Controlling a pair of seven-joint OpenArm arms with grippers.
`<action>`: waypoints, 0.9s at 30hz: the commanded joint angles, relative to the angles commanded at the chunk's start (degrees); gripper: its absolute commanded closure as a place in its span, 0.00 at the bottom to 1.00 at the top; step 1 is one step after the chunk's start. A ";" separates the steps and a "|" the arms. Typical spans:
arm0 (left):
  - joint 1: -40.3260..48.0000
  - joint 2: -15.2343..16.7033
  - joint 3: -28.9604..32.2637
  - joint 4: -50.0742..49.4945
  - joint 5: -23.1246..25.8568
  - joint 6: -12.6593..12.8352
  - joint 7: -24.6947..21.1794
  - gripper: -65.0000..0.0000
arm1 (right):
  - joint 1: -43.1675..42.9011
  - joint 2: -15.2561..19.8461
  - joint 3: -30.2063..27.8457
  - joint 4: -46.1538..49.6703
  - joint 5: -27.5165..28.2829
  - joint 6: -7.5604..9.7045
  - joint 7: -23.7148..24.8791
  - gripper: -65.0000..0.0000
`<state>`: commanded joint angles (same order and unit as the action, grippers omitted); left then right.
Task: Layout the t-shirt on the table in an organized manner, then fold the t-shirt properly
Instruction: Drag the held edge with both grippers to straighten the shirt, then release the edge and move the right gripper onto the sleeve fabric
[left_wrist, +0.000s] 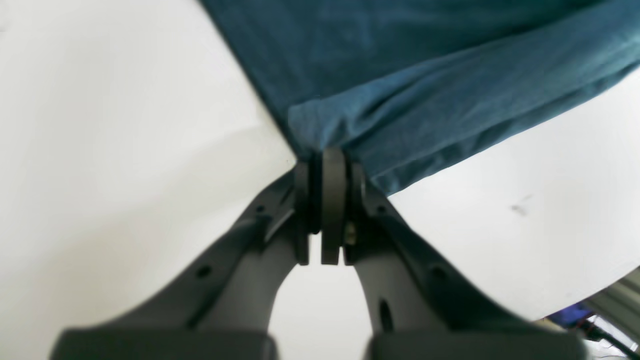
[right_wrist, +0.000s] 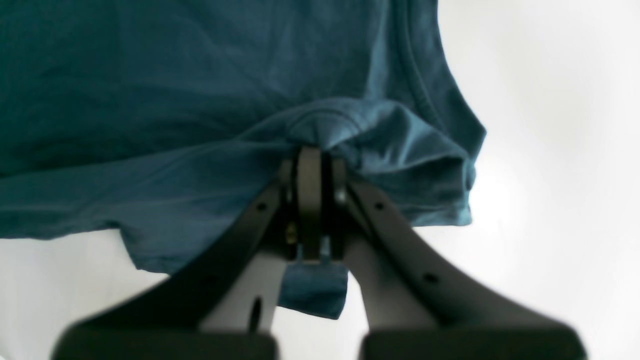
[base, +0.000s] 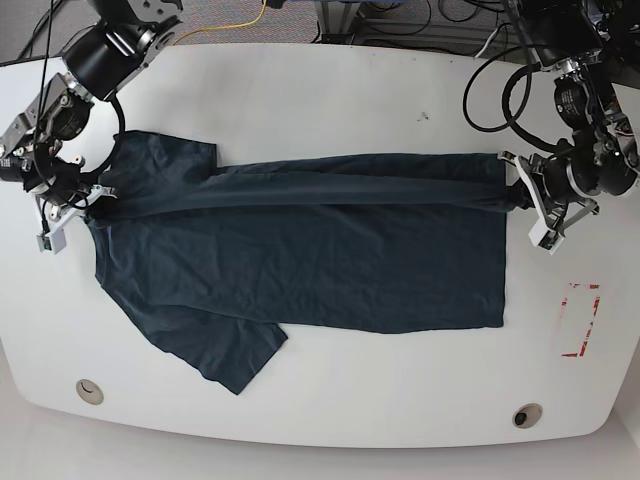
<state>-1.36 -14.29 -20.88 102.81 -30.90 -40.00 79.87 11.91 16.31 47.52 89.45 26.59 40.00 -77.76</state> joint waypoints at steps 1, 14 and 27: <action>0.00 -0.09 0.53 0.00 0.00 0.00 -0.44 0.98 | 0.00 0.18 0.00 0.00 0.00 0.00 0.00 0.90; -1.93 -2.73 0.62 0.18 -0.09 0.00 -0.79 0.41 | -0.62 2.81 0.53 1.14 0.62 0.00 -0.44 0.00; -5.27 -5.36 0.62 0.26 -0.44 0.00 -0.70 0.41 | -13.10 0.62 0.62 7.38 14.59 0.00 -2.24 0.00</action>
<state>-6.64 -19.65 -20.26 103.08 -31.34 -40.00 79.16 -1.19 16.92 48.13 96.84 41.19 40.00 -80.00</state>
